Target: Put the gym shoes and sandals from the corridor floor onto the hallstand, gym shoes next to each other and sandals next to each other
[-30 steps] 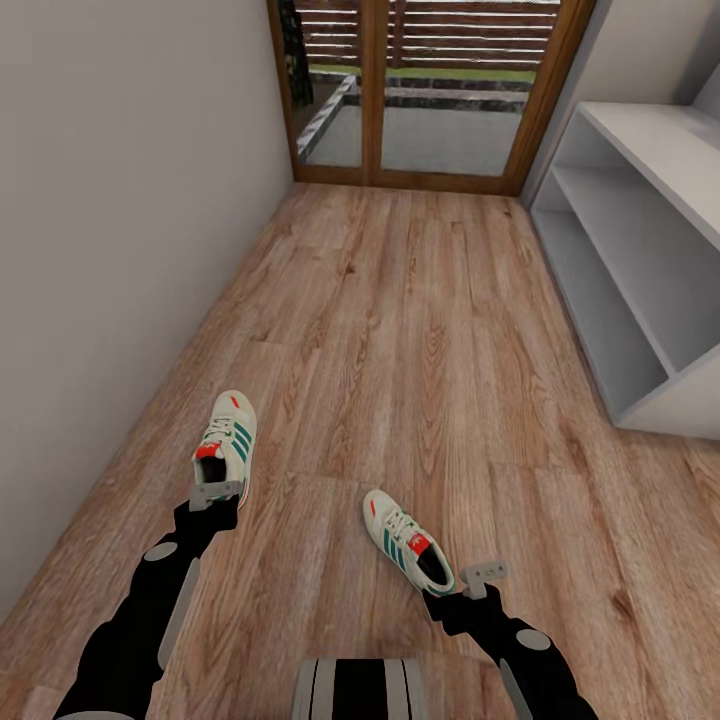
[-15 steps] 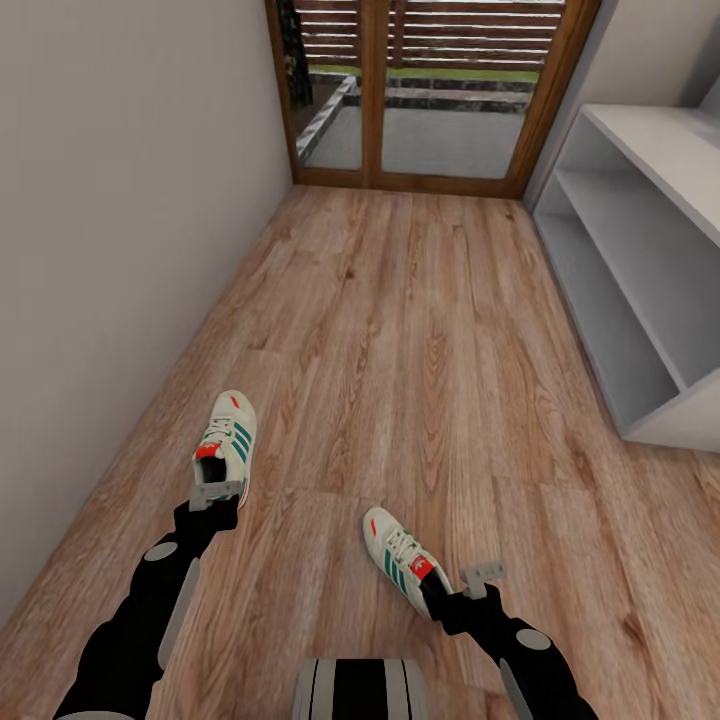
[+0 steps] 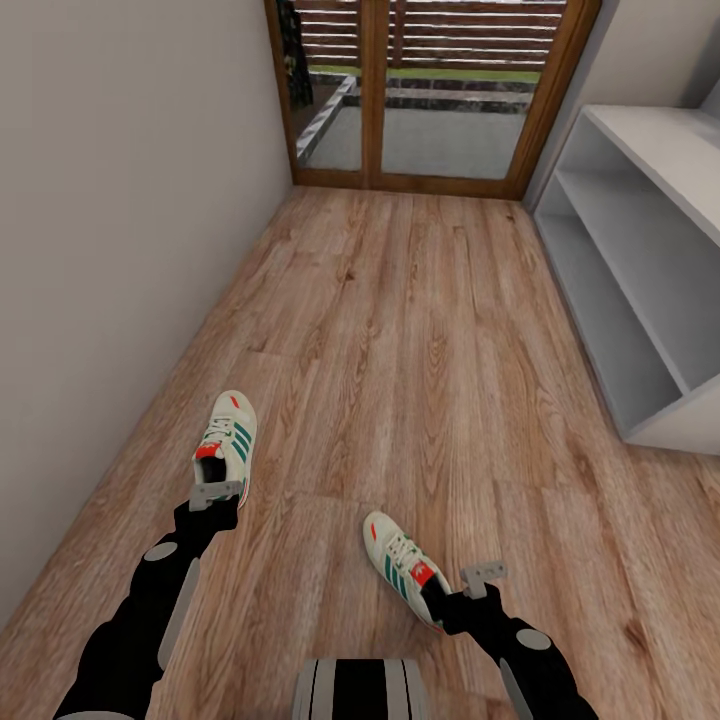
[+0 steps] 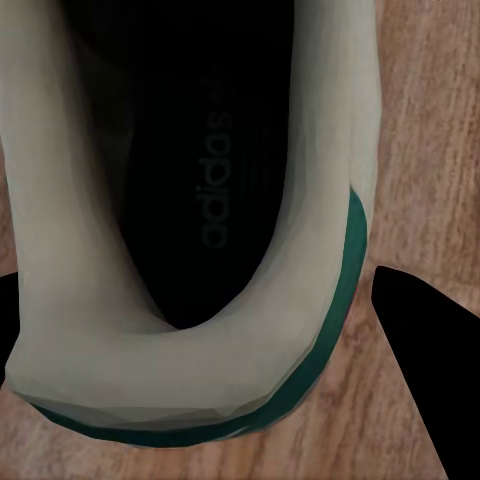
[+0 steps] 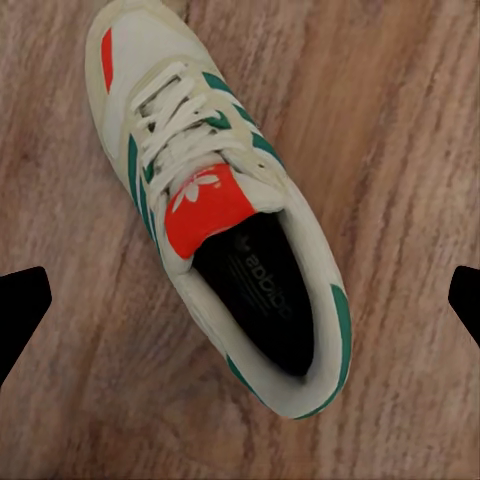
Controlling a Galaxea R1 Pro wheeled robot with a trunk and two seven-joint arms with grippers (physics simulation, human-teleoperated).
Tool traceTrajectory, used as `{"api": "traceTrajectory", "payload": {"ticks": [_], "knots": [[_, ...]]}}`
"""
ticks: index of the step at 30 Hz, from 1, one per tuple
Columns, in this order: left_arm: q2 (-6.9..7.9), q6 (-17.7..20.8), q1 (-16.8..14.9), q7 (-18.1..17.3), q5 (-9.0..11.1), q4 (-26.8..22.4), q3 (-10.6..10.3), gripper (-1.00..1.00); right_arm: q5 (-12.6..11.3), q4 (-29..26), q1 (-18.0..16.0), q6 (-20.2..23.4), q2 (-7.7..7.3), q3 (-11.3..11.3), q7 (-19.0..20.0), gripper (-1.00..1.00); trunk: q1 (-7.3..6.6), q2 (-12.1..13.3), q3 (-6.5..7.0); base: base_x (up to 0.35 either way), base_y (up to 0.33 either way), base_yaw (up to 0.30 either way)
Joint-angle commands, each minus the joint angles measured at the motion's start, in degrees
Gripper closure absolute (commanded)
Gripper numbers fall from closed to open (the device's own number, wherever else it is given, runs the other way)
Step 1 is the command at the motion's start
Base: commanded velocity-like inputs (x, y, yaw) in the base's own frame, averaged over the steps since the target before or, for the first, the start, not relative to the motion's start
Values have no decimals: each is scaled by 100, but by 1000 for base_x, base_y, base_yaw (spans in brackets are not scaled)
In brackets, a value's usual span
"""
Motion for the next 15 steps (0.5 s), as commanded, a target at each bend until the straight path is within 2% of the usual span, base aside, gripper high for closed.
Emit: {"api": "traceTrajectory", "payload": {"ticks": [1, 3, 12, 15], "knots": [[-4, 31, -2, -5, -18, -7, 7, 100, 6, -7, -2, 30, -4, 3, 16, -100, 0, -1, -4, 36, 0, 0], [-4, 31, -2, -6, -18, -8, 7, 100, 9, -5, -2, 28, -26, 5, 25, -100, 0, -1, -4, 19, 0, 0], [-4, 31, -2, -3, -18, -9, 7, 100, 7, 25, -2, 27, -452, 15, 35, -100, 0, -1, -4, 4, 0, 0], [-4, 31, -2, -7, -18, -9, 7, 100, 3, 35, -2, 27, -503, 18, 37, -100, 0, -1, -4, 0, 0, 0]]}}
